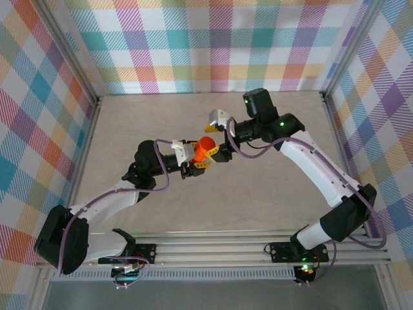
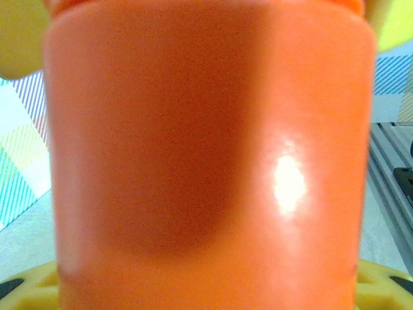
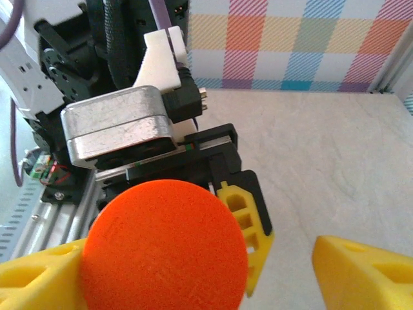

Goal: Sort the pills into containers

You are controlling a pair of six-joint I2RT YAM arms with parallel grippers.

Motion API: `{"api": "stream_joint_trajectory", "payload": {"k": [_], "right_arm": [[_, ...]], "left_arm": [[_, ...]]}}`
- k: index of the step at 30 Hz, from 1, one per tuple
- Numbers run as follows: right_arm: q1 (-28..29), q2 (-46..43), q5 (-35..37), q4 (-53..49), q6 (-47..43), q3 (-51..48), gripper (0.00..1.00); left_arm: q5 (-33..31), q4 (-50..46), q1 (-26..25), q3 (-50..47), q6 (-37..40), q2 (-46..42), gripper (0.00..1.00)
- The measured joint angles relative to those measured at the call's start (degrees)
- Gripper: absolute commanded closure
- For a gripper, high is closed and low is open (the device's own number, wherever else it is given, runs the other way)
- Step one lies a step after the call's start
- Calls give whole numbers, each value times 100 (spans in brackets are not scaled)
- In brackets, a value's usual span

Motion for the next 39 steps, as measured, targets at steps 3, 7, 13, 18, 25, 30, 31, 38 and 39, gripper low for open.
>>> {"api": "stream_joint_trajectory", "payload": {"k": [3,7,13,18,25,30,31,38,39], "right_arm": [[-9,0,114,-46,4,26,12],[-48,-13,162,-61,116,24,3],[-63,-527,-79,334,778,-376,0],[-17,-691,306,1058,2109,-337,3],[302,155,2352,1121,4465,588,14],[444,568,2881,1010,5497,730,18],[483,647,2909,962,5619,761,18],[645,931,2940,758,6013,938,23],[658,931,2940,756,6033,938,24]], "left_arm": [[-33,-42,0,4,13,0,100],[-223,-85,0,4,35,11,100],[-802,48,0,4,33,120,100],[-1132,225,0,4,4,267,100],[-1784,387,0,4,-37,358,100],[-2240,529,0,2,-85,409,100],[-2319,538,-2,0,-98,413,100],[-2704,570,0,-11,-125,498,100],[-2736,573,0,-11,-133,503,100]]}}
